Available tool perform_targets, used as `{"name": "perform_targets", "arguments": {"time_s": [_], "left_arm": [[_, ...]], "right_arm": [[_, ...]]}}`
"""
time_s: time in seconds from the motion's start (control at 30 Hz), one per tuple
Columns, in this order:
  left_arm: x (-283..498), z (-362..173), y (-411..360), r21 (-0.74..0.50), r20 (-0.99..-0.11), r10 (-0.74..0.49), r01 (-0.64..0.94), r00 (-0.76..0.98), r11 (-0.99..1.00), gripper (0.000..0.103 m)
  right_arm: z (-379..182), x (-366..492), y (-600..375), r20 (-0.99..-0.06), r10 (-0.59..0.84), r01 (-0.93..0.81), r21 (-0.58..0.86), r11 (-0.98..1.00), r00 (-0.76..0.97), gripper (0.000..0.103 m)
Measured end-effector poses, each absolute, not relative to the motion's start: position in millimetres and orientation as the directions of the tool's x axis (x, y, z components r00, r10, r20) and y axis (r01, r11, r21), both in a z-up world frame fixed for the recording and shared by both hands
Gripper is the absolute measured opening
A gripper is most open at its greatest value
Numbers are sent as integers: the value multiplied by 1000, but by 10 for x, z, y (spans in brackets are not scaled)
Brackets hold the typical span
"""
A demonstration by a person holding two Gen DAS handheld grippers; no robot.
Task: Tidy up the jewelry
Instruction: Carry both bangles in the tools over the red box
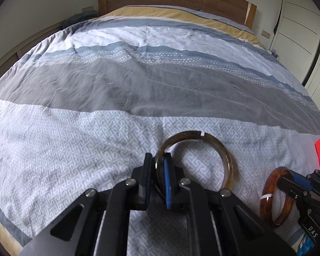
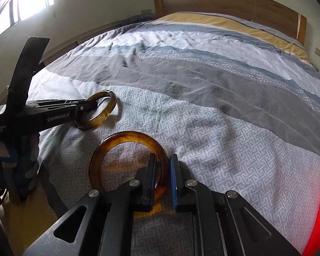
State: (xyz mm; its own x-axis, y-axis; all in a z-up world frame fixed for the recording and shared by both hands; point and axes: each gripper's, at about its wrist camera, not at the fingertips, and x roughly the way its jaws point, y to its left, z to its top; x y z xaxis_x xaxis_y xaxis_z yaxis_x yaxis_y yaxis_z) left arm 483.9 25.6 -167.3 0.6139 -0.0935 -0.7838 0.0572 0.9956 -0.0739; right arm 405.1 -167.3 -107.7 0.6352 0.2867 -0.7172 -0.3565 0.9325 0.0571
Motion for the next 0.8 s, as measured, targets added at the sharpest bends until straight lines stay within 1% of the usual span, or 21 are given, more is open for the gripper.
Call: {"name": "perform_targets", "arguments": {"time_s": [0.17,0.37,0.6,0.8], "left_arm": [[4578,-1462,171,-76,-777,-106,74,620,994,9],[4200,-1083,99,-59,-762,-103,90,639,994,9],[3654,-566,-28,-37,-739,-106,116,666,993,9],[3008,-115,-95,-37,-709,-121,134,695,990,9]], "right_arm": [[-812,3866,-1757,-700,268,-334,44,941,662,11],[-408,3508,-1878,-670,248,-311,28,950,699,11],[85,2947,-2074,-629,229,-274,26,961,743,11],[549,2317,-2280,-584,193,-228,14,973,788,11]]}}
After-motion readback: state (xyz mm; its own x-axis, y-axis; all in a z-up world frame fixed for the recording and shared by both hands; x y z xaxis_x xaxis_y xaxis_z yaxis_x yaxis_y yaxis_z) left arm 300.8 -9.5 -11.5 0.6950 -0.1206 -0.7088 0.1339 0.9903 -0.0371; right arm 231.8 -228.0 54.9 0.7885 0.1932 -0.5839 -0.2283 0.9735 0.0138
